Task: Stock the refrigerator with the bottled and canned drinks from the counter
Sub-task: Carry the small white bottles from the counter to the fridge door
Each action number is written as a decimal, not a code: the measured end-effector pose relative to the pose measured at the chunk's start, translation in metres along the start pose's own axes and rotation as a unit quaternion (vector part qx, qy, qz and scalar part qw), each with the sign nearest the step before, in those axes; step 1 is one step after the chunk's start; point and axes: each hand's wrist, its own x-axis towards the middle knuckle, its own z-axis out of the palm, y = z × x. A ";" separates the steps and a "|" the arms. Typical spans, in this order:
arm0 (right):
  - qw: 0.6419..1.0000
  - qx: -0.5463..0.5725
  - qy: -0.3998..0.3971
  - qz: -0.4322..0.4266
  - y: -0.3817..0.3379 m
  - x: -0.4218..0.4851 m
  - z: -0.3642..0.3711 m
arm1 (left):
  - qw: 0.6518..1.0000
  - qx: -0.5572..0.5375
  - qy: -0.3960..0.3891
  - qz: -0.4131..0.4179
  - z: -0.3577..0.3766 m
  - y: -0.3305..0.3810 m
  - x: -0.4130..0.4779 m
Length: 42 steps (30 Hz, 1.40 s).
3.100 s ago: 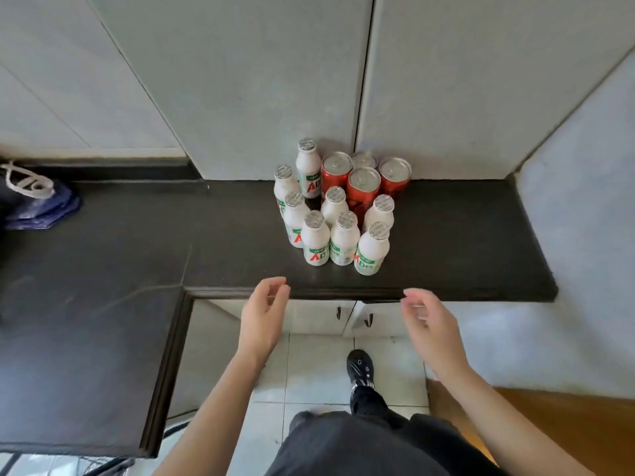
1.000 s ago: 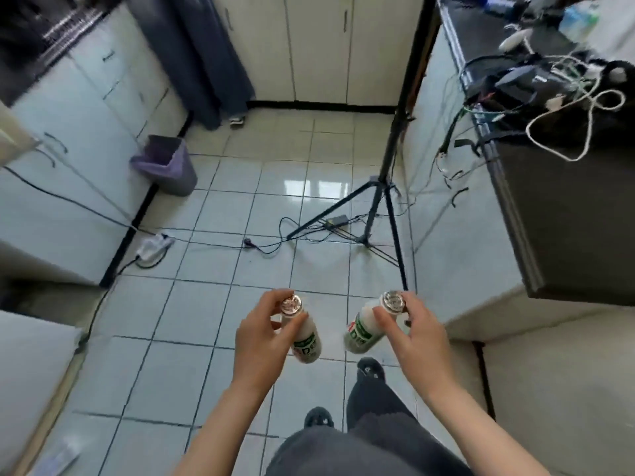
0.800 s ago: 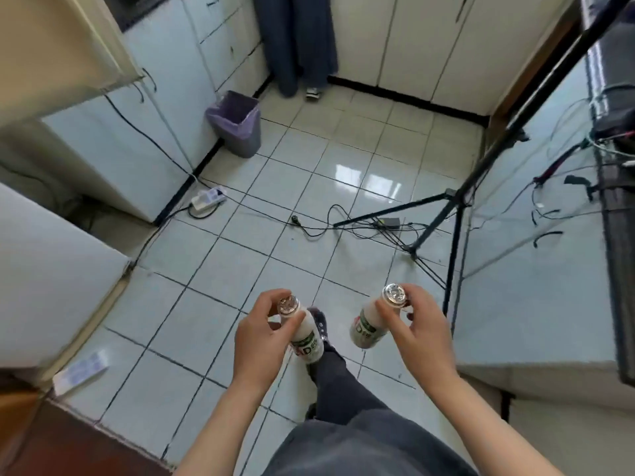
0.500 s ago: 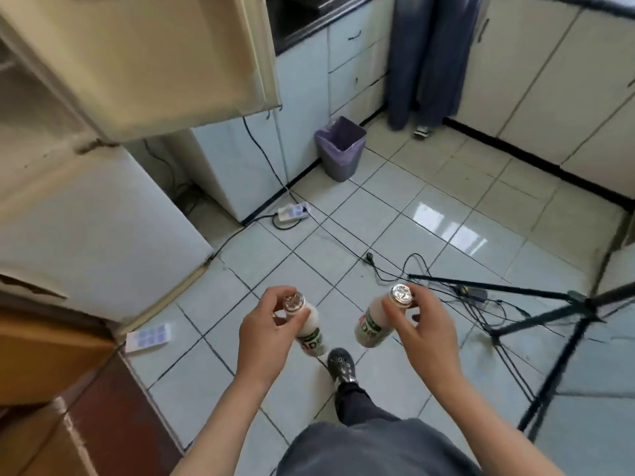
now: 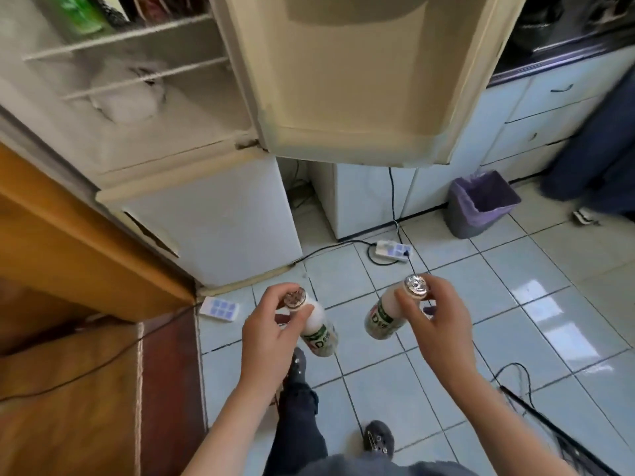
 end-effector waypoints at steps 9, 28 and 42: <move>0.999 -0.021 0.017 -0.031 -0.051 0.119 0.087 | 0.999 0.002 -0.008 0.036 -0.034 -0.027 0.159; 0.969 -0.010 0.216 -0.120 -0.143 0.328 0.130 | 0.967 -0.106 -0.022 0.231 -0.025 0.073 0.410; 0.989 -0.115 0.030 -0.087 -0.087 0.363 0.140 | 0.982 0.046 -0.053 0.178 0.026 0.039 0.430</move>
